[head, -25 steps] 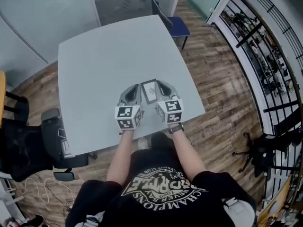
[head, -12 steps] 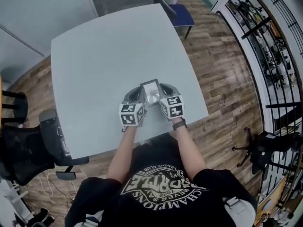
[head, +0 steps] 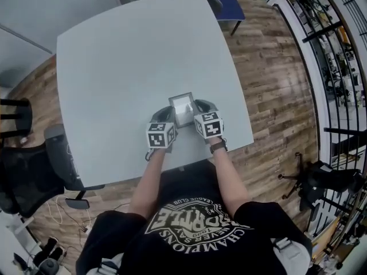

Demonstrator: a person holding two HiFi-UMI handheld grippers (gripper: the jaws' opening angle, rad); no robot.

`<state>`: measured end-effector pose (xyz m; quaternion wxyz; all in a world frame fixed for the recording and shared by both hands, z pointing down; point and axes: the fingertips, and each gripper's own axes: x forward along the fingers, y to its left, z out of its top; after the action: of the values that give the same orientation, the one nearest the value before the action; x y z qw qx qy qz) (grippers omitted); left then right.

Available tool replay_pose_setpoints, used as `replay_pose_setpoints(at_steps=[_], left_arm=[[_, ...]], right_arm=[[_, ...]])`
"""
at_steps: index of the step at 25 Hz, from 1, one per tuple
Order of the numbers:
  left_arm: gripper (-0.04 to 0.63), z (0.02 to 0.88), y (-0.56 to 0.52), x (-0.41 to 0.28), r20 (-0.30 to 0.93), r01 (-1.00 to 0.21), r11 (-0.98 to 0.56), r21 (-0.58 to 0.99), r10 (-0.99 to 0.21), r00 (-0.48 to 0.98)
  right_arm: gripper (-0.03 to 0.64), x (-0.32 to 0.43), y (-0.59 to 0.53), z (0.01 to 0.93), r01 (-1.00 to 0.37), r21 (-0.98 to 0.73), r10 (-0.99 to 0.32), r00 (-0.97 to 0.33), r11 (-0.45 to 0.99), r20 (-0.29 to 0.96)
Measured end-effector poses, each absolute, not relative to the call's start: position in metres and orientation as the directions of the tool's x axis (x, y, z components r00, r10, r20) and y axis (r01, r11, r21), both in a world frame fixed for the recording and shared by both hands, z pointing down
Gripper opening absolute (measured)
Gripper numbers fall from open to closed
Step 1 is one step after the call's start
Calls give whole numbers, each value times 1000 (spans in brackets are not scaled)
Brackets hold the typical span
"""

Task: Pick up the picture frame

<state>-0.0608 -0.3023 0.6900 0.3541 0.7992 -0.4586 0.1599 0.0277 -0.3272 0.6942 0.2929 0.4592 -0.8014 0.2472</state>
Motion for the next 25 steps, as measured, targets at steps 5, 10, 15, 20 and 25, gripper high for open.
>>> replay_pose_setpoints(at_steps=[5, 10, 15, 20, 25], left_arm=[[28, 714, -309, -46, 624, -855, -289, 431, -588, 514], [111, 733, -304, -40, 656, -848, -249, 468, -545, 523], [156, 755, -296, -42, 685, -846, -199, 495, -509, 521], [155, 764, -293, -36, 698, -850, -174, 498, -501, 512], [155, 774, -294, -32, 705, -836, -129, 534, -478, 524]], right_arm=[[77, 46, -333, 723, -875, -157, -538, -413, 458, 735], [138, 52, -331, 741, -873, -182, -492, -414, 452, 766], [139, 50, -328, 756, -865, -216, -455, -433, 453, 778], [138, 53, -324, 769, -858, -254, -426, -454, 447, 783], [137, 48, -321, 779, -845, -299, -391, -483, 444, 783]])
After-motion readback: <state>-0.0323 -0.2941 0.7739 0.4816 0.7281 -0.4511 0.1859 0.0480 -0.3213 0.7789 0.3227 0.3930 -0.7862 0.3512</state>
